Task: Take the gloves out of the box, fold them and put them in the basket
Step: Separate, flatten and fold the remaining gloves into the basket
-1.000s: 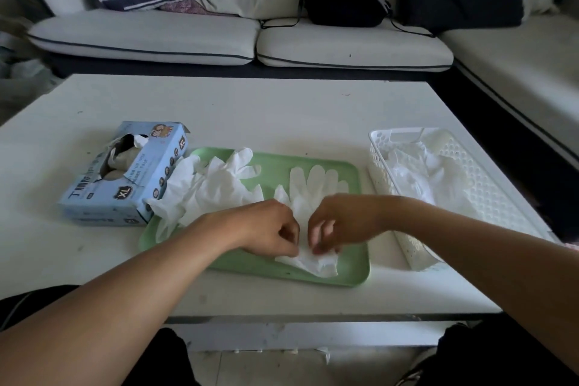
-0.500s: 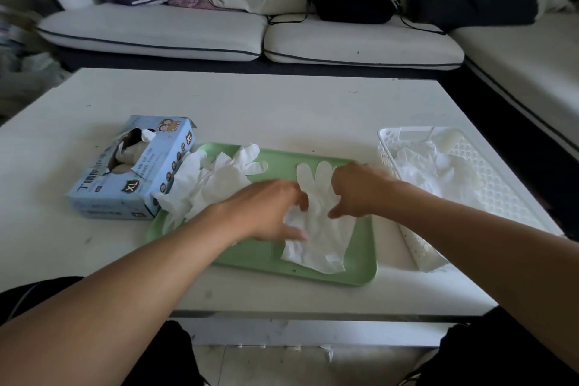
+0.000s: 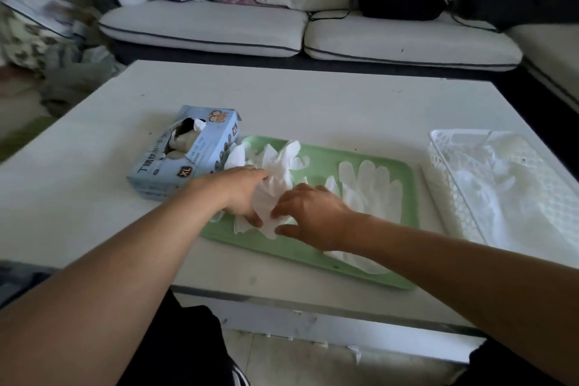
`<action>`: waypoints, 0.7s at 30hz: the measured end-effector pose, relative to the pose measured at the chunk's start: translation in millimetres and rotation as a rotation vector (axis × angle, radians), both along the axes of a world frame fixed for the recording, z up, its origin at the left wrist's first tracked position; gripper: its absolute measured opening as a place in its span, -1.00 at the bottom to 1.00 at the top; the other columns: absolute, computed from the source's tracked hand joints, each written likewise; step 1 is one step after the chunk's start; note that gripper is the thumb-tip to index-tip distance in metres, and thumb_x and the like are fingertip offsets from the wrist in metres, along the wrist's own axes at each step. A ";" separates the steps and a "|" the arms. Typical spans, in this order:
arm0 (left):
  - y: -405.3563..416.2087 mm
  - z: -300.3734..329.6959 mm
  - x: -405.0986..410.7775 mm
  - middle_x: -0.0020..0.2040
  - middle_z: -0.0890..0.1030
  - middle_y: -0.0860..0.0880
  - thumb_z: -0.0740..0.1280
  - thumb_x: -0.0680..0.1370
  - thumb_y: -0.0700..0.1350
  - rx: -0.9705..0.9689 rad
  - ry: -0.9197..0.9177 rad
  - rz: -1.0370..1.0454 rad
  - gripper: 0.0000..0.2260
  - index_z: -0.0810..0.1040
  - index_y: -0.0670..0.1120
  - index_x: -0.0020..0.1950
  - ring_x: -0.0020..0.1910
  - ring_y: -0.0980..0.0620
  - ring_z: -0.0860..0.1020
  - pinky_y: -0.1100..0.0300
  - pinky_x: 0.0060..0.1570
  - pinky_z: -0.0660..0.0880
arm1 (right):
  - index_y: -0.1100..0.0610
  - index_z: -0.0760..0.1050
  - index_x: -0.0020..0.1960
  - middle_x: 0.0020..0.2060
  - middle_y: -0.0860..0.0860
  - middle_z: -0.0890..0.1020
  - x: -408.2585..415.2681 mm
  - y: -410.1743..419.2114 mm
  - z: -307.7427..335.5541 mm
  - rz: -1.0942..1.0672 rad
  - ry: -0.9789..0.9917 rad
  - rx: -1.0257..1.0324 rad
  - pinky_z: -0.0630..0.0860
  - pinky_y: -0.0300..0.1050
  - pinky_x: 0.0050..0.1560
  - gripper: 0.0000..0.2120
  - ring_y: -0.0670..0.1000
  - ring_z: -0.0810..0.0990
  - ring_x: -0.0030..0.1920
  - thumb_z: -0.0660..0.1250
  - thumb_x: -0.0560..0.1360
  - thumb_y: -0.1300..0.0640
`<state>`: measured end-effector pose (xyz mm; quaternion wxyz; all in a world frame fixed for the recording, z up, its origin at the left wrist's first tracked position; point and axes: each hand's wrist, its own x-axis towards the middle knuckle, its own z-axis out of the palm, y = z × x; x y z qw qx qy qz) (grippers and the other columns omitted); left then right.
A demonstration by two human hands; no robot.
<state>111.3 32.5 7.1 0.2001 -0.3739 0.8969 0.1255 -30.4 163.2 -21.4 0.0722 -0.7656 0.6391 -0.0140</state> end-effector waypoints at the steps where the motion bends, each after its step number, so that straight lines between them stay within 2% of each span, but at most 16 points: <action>1: -0.5 -1.1 1.9 0.42 0.42 0.04 0.66 0.24 0.18 0.018 0.021 -0.002 -0.03 0.27 0.06 0.54 0.34 -0.04 0.46 -0.02 0.32 0.46 | -0.11 0.56 0.26 0.25 -0.09 0.58 1.6 -4.0 -0.3 -0.057 -0.020 -0.021 0.40 0.00 0.23 -0.65 0.05 0.47 0.29 0.32 0.55 -0.22; 5: -5.2 0.7 9.7 0.43 0.43 0.07 0.70 0.19 0.12 0.074 0.015 -0.003 0.10 0.15 0.11 0.60 0.33 -0.02 0.48 -0.01 0.32 0.47 | -0.06 0.64 0.02 0.03 -0.06 0.63 8.6 -12.1 -4.3 -0.189 -0.103 -0.047 0.46 -0.02 0.09 -0.73 0.04 0.53 0.09 0.45 0.45 -0.21; 9: -9.6 -2.5 13.4 0.29 0.56 0.06 0.68 0.17 0.14 0.097 0.035 0.035 0.27 -0.19 0.26 0.58 0.11 -0.09 0.60 -0.06 0.13 0.58 | 0.06 0.70 -0.10 -0.11 -0.01 0.69 5.0 -17.4 0.8 -0.304 -0.460 -0.064 0.50 -0.11 -0.07 -0.86 0.02 0.60 -0.11 0.50 0.47 -0.01; 11: -8.3 -0.6 11.8 0.28 0.56 0.01 0.65 0.30 0.06 0.068 0.051 0.027 0.24 -0.27 0.10 0.61 0.10 -0.11 0.60 -0.07 0.13 0.57 | 0.08 0.71 -0.11 -0.13 0.00 0.70 -5.4 -21.4 14.7 -0.374 -0.591 -0.153 0.52 -0.10 -0.06 -0.88 0.01 0.62 -0.11 0.50 0.47 0.04; 13: -7.4 -1.2 9.7 0.38 0.51 -0.05 0.61 0.40 0.00 0.042 0.067 0.021 0.15 -0.26 -0.04 0.62 0.19 -0.12 0.57 -0.05 0.20 0.53 | 0.12 0.71 -0.10 -0.15 0.03 0.72 -17.1 -24.8 31.1 -0.471 -0.738 -0.177 0.55 -0.07 -0.04 -0.88 0.02 0.65 -0.11 0.47 0.50 0.06; 16: -9.5 -5.8 10.2 0.52 0.39 -0.04 0.57 0.44 0.07 0.036 0.050 0.046 0.19 -0.37 -0.06 0.62 0.33 -0.13 0.51 -0.04 0.29 0.48 | 0.23 0.69 -0.06 -0.09 0.19 0.72 -32.4 -25.5 53.2 -0.617 -1.114 -0.117 0.62 -0.06 0.02 -0.82 0.04 0.66 -0.15 0.42 0.56 0.11; 18: -7.3 -6.9 9.4 0.57 0.32 -0.03 0.54 0.46 0.09 0.025 0.027 0.039 0.12 -0.28 -0.04 0.64 0.42 -0.12 0.44 -0.02 0.35 0.43 | 0.33 0.63 0.06 0.02 0.25 0.69 -41.2 -22.0 66.1 -0.665 -1.359 -0.038 0.63 0.01 0.14 -0.76 0.13 0.69 -0.05 0.36 0.60 0.14; 21: -1.1 -2.8 8.0 0.56 0.29 0.00 0.47 0.51 0.14 -0.036 -0.035 -0.017 -0.18 0.11 0.01 0.64 0.49 -0.09 0.33 -0.03 0.40 0.37 | 0.29 0.57 0.19 0.00 0.17 0.70 -49.1 -16.2 86.0 -0.663 -1.644 0.078 0.64 0.02 0.13 -0.73 0.11 0.70 -0.04 0.25 0.66 0.11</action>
